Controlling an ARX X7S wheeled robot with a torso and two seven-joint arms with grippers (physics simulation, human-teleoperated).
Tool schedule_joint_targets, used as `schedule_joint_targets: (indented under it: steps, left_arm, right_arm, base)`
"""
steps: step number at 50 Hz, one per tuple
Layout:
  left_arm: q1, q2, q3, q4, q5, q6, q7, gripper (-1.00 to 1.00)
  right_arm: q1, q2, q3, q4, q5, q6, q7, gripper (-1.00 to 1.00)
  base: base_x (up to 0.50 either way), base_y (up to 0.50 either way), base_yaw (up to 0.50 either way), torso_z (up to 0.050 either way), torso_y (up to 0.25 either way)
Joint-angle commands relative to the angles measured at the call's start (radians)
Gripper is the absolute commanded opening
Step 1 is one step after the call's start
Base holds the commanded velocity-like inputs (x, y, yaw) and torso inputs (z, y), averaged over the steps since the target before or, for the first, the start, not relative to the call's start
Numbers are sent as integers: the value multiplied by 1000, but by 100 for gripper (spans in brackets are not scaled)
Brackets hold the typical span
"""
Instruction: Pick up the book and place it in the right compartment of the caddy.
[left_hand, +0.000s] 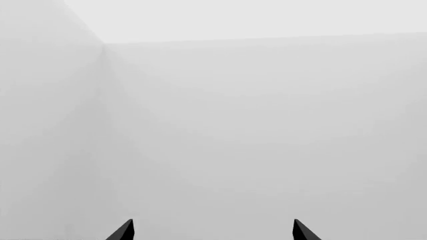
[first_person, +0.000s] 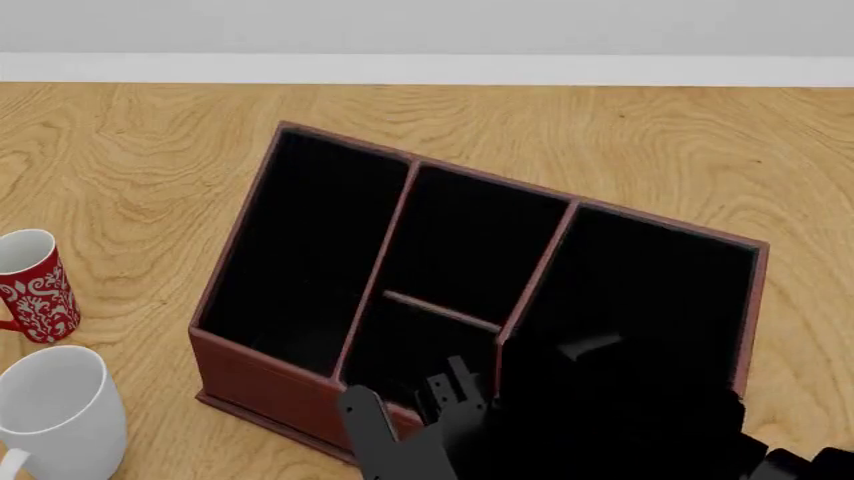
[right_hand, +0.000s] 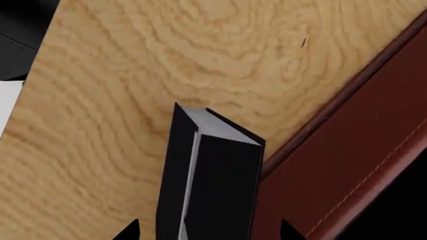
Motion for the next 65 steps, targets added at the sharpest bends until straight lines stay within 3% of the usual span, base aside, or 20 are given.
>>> schedule_joint_targets:
  steps: [1, 14, 15, 29, 49, 65]
  left_arm:
    - [18, -6, -7, -1, 2, 14, 0, 100]
    - [36, -12, -14, 2, 4, 26, -7, 100]
    - [36, -12, -13, 2, 5, 26, -7, 100]
    - [23, -9, 0, 1, 6, 25, -13, 100]
    - [6, -37, -17, 31, -29, 12, -43, 100]
    - [-30, -55, -7, 47, -54, -4, -65, 100]
  right_arm:
    - [-25, -15, -8, 21, -2, 5, 14, 100]
    - [-50, -26, -21, 54, -6, 12, 22, 100]
    - [-49, -30, -21, 54, -6, 16, 23, -100]
    - [-28, -8, -8, -14, 7, 45, 15, -100]
    - [28, 69, 54, -269, 82, 112, -11, -100]
    - [126, 63, 260, -341, 261, 167, 17, -100]
  base:
    - [0, 0, 0, 0, 0]
    - [0, 0, 0, 0, 0]
    - [0, 0, 0, 0, 0]
    - [0, 0, 0, 0, 0]
    - [0, 0, 0, 0, 0]
    - [0, 0, 0, 0, 1]
